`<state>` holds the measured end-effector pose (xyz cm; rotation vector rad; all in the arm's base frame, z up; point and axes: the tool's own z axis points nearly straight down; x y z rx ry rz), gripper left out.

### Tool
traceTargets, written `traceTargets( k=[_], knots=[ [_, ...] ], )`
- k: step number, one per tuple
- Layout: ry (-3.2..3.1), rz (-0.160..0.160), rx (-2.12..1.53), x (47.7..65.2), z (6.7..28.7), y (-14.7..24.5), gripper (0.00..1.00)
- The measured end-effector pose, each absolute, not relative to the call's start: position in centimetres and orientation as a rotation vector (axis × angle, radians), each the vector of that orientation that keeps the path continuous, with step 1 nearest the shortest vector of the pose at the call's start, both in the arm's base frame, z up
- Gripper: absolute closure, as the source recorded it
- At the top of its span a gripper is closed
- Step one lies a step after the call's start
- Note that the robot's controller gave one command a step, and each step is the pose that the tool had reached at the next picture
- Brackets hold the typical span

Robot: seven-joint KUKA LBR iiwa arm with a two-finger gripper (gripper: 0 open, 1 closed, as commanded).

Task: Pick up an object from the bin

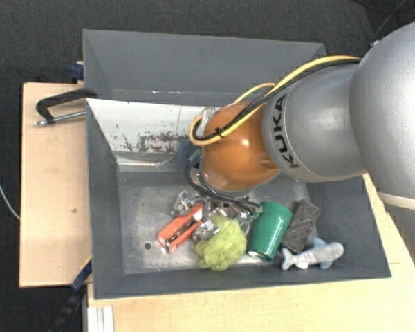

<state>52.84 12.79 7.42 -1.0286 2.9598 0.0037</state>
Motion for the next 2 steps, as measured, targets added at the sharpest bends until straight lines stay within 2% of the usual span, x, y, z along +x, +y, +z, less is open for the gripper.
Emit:
traceTargets(
  k=[1,2],
  knots=[
    [2.974,0.002,-1.004,53.68,16.12,12.59,1.0],
    [2.974,0.003,-1.004,53.68,16.12,12.6,1.0]
  ],
)
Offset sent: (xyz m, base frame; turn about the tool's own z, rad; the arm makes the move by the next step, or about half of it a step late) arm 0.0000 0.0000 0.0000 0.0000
